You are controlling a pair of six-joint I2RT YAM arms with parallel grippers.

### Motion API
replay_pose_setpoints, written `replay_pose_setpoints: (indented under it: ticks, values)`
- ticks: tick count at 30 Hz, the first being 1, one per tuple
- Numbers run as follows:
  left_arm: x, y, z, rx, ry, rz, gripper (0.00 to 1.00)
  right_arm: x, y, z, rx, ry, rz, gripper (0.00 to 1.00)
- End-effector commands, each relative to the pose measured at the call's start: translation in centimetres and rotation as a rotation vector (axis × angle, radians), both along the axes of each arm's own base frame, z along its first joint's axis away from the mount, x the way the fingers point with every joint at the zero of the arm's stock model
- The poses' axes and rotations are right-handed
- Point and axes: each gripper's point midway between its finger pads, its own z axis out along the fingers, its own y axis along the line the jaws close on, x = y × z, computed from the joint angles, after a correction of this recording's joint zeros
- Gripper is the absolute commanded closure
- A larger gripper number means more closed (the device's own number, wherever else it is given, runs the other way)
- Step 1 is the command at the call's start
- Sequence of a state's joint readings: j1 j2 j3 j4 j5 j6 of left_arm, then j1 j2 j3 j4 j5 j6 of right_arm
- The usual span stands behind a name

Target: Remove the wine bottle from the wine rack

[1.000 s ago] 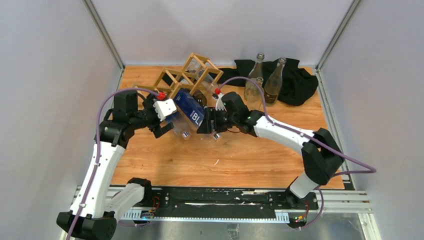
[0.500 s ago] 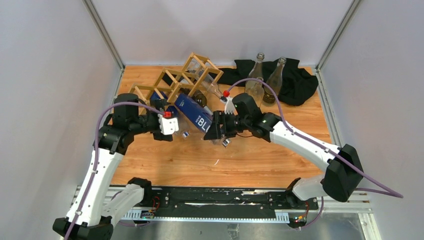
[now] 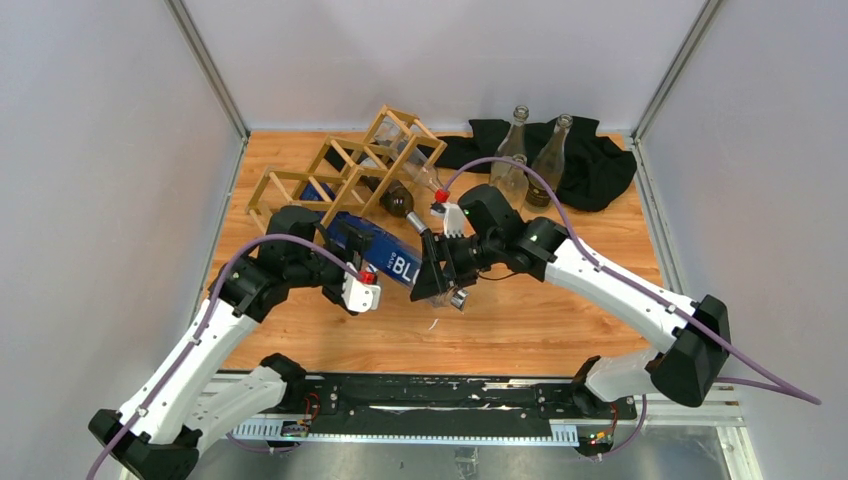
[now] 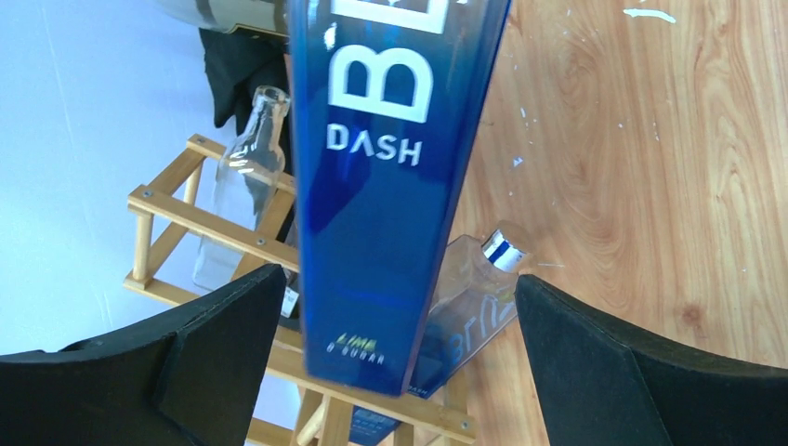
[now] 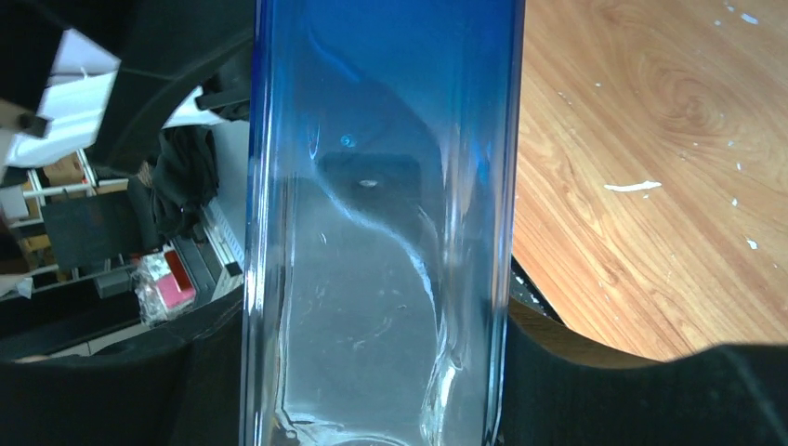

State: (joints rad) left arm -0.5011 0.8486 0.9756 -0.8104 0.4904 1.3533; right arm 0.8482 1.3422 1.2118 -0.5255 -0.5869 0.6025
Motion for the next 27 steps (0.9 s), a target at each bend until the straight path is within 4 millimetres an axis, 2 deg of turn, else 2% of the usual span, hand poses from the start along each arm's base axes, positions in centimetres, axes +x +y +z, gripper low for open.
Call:
replay_pose_setpoints:
  ticks: [1,9,12,15,18,19,20,21,22,23,24,27]
  values:
    - [0.1,0.0,-0.9,0.049,-0.010,0.003,0.00,-1.7,1.2,7.8,0.215,-0.195,0.142,1.00]
    - [1.1,0.1,-1.3,0.084,0.003,0.046,0.00,-3.6,2.5,8.5,0.239,-0.228,0.229,1.00]
    - [0.9,0.2,-1.6,0.093,-0.002,0.038,0.03,-3.8,2.7,8.8,0.240,-0.246,0.242,1.00]
    - [0.8,0.2,-1.8,0.094,0.001,0.036,0.11,-3.9,2.9,9.0,0.233,-0.259,0.259,1.00]
    - [0.8,0.2,-1.6,0.087,0.005,0.041,0.31,-3.9,2.8,8.7,0.213,-0.270,0.269,0.99]
    - [0.7,0.2,-1.5,0.082,0.006,0.043,0.41,-3.9,2.7,8.6,0.207,-0.273,0.266,0.93]
    - [0.7,0.1,-1.4,0.078,0.005,0.042,0.54,-3.8,2.6,8.4,0.202,-0.277,0.262,0.79]
    - [0.7,0.1,-1.2,0.068,0.003,0.048,0.69,-3.7,2.4,8.3,0.199,-0.284,0.253,0.64]
    - [0.8,0.0,-0.9,0.049,0.000,0.059,0.81,-3.6,2.3,8.2,0.194,-0.295,0.242,0.44]
    - [1.0,-0.1,-0.4,0.020,-0.008,0.078,0.92,-3.4,2.1,8.2,0.190,-0.309,0.232,0.27]
    - [1.2,-0.2,0.1,-0.010,-0.019,0.095,1.00,-3.2,1.8,8.1,0.186,-0.323,0.219,0.16]
    - [1.3,-0.5,1.4,-0.091,-0.047,0.118,1.00,-2.6,1.1,8.5,0.193,-0.362,0.173,0.12]
